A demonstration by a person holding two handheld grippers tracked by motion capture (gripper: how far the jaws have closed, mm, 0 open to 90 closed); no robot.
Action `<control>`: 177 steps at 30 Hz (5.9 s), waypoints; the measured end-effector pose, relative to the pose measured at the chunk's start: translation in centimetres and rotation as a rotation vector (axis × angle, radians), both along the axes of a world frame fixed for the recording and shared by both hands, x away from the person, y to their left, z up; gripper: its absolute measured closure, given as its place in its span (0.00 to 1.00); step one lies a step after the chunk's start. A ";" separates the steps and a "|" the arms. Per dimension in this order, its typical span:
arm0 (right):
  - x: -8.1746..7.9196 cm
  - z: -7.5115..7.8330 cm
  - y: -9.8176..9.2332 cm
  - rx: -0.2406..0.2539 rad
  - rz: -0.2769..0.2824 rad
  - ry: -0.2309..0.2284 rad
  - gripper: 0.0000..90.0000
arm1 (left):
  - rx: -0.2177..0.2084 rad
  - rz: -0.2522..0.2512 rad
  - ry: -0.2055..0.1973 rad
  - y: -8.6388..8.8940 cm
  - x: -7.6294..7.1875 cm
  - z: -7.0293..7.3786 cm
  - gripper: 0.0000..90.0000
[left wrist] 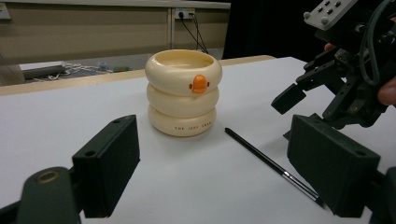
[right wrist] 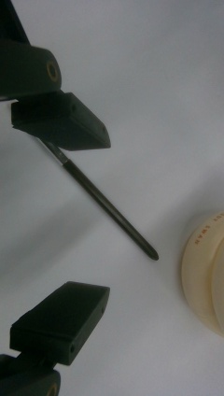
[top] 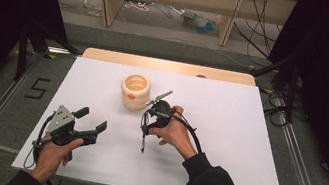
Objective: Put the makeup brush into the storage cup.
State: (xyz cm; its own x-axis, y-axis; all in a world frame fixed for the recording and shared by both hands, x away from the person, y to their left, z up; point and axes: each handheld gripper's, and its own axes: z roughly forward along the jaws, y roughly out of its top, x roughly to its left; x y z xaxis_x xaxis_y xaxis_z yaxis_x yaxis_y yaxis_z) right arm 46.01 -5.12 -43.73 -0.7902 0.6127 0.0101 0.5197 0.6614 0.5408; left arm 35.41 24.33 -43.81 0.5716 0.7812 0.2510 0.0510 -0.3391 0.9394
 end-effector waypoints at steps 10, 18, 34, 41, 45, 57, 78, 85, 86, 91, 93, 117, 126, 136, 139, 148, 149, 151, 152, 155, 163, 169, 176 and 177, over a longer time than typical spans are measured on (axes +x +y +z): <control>1.0 -0.4 1.4 -0.048 0.002 0.033 0.28 | 0.001 -0.002 0.002 -0.1 0.0 0.0 0.19; 1.5 -0.5 2.9 -0.118 0.005 0.057 0.29 | -0.001 0.000 -0.001 0.0 0.0 0.0 0.19; 1.8 -1.4 3.3 -0.183 0.006 0.091 0.30 | 0.000 -0.001 0.000 0.0 0.0 0.0 0.19; 1.8 -1.7 3.5 -0.190 0.002 0.102 0.31 | -0.001 -0.002 -0.001 0.0 0.1 0.0 0.19; 1.9 -1.9 3.6 -0.208 0.008 0.107 0.31 | -0.001 -0.001 -0.001 0.0 0.1 0.0 0.19; 1.9 -2.2 3.8 -0.222 0.007 0.114 0.32 | 0.003 -0.002 0.001 0.0 0.1 0.0 0.19; 2.1 -2.6 4.0 -0.238 0.014 0.155 0.44 | -0.001 -0.001 0.000 0.0 0.0 0.0 0.20; 2.3 -2.3 3.6 -0.243 0.031 0.165 0.63 | -0.002 0.000 -0.001 0.1 0.1 0.0 0.20; 2.3 -2.3 3.5 -0.249 0.036 0.164 0.66 | -0.002 -0.001 0.000 0.0 0.0 0.0 0.20; 2.3 -2.2 3.5 -0.260 0.053 0.169 0.74 | -0.002 0.000 -0.001 0.1 0.0 0.0 0.20; 2.3 -2.2 3.4 -0.261 0.059 0.174 0.77 | -0.002 0.001 -0.001 0.1 0.0 0.0 0.20; 2.3 -2.1 3.3 -0.279 0.090 0.184 0.93 | -0.003 -0.001 -0.002 0.0 0.0 0.0 0.20; 2.1 -1.8 3.3 -0.271 0.133 0.159 0.94 | -0.001 0.000 -0.001 0.1 0.0 0.0 0.20; 1.4 0.0 2.3 -0.205 0.154 0.109 0.94 | -0.001 -0.001 0.000 0.0 0.0 0.0 0.20; 1.1 0.5 1.7 -0.195 0.172 0.094 0.94 | 0.001 -0.001 0.002 0.0 0.0 0.0 0.20; -0.6 1.6 0.0 -0.213 0.272 0.050 0.94 | -0.176 0.031 0.131 -1.7 -1.0 -0.9 0.20; -0.6 1.6 0.0 -0.213 0.272 0.050 0.94 | -0.185 0.033 0.147 -1.9 -1.2 -0.9 0.20; -1.4 1.8 -0.2 -0.197 0.301 0.051 0.93 | -0.166 0.013 0.148 -2.1 -1.2 -0.9 0.20; -1.7 1.9 -0.3 -0.191 0.307 0.059 0.93 | -0.157 -0.010 0.154 -2.4 -1.2 -1.0 0.20; -2.4 2.1 -0.6 -0.193 0.328 0.048 0.93 | -0.142 -0.048 0.159 -2.7 -1.3 -1.0 0.22; -4.4 2.3 -1.2 -0.206 0.409 0.025 0.94 | -0.112 -0.134 0.197 -3.7 -1.5 -1.1 0.23; -5.9 2.2 -1.3 -0.241 0.475 0.003 0.93 | 0.064 -0.214 0.155 -4.6 -1.4 -1.0 0.23; -7.5 2.2 -1.0 -0.263 0.519 0.014 0.93 | 0.120 -0.197 0.200 -6.3 -2.7 -1.2 0.19; -7.5 2.0 -0.9 -0.255 0.554 -0.009 0.93 | 0.123 -0.208 0.226 -6.8 -3.1 -1.3 0.19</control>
